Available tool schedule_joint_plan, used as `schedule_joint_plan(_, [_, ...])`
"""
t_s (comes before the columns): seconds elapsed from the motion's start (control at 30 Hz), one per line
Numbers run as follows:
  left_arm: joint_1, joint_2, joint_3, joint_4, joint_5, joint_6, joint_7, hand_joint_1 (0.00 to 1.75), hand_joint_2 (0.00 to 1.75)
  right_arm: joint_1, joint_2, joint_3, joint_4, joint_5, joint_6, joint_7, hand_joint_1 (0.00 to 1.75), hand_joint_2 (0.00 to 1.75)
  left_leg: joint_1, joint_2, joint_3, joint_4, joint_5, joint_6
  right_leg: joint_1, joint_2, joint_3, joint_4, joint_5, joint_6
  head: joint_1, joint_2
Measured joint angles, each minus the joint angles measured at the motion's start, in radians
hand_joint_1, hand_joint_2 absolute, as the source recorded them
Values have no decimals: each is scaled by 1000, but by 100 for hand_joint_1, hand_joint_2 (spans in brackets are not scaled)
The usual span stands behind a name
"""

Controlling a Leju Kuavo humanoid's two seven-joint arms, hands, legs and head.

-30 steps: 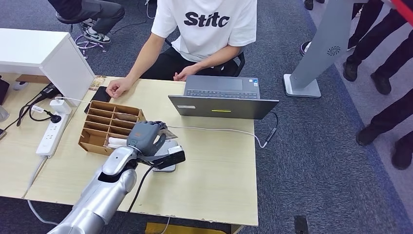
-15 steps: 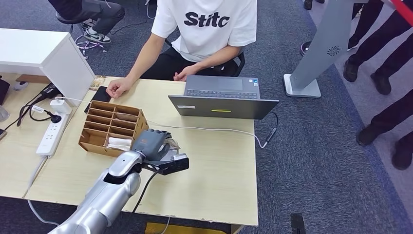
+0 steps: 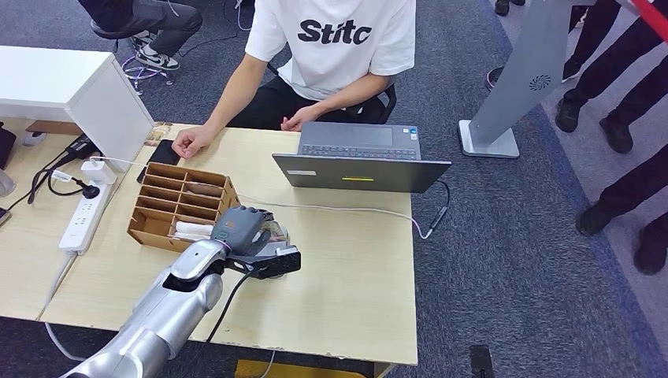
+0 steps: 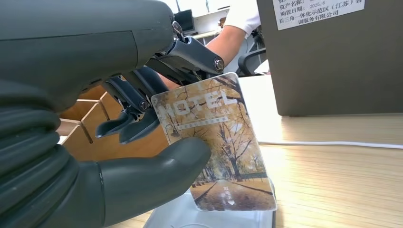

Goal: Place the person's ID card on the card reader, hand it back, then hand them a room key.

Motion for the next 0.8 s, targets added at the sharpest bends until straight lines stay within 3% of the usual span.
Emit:
schedule_joint_plan(0.47, [-25,19,0,-2,-10,60,38,175,175,3,0,0,0,-1,0,-3,0,175,0,0,0,0,0,0,0,0,0,0,0,0,0,0])
schedule_joint_plan(0.8, [-62,47,2,-89,5,93,54,175,175,8,0,0,0,-7,0,-12,0,175,0,0,0,0,0,0,0,0,0,0,0,0,0,0])
